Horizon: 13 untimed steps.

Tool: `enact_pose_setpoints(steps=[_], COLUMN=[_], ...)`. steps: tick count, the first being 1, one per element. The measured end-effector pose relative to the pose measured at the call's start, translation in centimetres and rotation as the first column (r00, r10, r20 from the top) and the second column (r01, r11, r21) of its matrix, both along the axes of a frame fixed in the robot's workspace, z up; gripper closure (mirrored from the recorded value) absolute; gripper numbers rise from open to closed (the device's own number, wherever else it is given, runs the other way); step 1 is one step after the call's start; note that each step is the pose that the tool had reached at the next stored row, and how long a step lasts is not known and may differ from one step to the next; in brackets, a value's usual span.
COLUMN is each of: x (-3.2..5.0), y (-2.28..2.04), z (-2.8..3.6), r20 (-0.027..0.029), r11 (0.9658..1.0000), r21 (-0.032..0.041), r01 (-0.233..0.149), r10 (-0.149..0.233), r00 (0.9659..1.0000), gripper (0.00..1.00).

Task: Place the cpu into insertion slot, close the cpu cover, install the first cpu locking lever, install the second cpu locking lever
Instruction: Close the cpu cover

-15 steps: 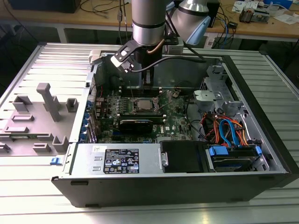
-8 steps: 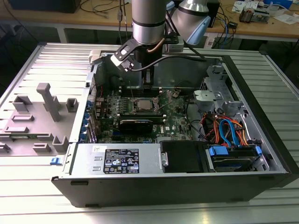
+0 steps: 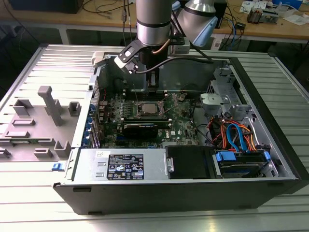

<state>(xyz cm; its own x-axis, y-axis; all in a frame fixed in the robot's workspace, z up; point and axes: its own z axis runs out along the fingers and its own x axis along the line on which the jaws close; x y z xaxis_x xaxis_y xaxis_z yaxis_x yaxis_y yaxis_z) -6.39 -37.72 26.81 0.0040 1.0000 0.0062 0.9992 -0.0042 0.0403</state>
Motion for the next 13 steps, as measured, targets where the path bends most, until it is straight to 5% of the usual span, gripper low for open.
enact_pose_setpoints(steps=[7, 13], x=[0.0, 0.0], y=[0.0, 0.0], z=[0.15, 1.09], r20=[-0.0001, 0.0], r11=[1.0, 1.0], r21=[-0.0002, 0.0], r01=[0.0, 0.0], r10=[0.0, 0.0], r00=[1.0, 1.0], gripper=[0.89, 0.89])
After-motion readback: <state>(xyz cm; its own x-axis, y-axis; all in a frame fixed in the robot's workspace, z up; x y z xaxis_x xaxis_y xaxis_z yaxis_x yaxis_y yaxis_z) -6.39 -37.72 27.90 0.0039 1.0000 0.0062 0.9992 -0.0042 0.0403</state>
